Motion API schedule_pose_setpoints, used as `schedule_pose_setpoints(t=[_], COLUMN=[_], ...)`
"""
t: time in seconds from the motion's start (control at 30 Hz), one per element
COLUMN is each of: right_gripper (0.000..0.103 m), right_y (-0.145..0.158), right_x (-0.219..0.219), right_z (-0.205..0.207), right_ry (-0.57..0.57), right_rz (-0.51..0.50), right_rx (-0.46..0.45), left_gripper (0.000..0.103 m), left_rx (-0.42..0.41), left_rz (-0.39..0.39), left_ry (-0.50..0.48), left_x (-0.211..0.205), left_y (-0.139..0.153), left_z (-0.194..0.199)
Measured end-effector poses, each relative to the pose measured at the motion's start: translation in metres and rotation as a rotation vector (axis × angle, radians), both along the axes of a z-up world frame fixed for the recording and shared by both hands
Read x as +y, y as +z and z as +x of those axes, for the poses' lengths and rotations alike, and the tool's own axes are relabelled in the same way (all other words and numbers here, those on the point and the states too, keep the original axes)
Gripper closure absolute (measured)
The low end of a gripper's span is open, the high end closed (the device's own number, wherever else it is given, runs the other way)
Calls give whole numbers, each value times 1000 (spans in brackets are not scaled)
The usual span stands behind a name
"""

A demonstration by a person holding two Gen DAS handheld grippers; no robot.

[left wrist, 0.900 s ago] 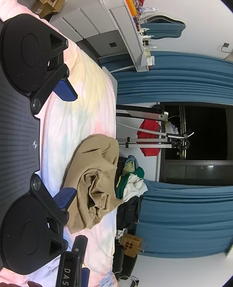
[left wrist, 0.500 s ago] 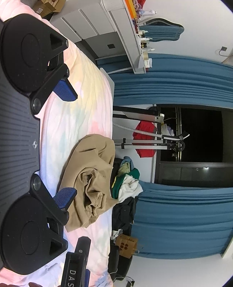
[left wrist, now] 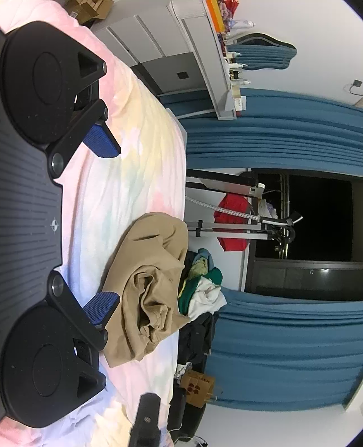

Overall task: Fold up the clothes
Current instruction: 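Move both grippers toward the crumpled tan T-shirt on the bed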

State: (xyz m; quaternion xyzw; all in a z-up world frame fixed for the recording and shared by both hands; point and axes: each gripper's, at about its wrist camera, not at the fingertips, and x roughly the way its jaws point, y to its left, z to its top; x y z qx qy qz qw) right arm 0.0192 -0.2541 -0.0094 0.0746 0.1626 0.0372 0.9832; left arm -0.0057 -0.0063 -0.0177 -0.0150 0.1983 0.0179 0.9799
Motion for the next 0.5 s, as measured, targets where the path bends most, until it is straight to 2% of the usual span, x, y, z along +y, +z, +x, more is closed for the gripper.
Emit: schedule_pose_setpoints(t=[0.5], right_gripper=[0], right_y=[8], right_x=[-13], right_z=[-3], right_ry=[-28], right_rz=[17], right_rx=[-13], left_gripper=[1], left_rx=[-14], left_rz=[0], left_ry=[5], left_x=[-3], left_y=[-7], left_z=[-3])
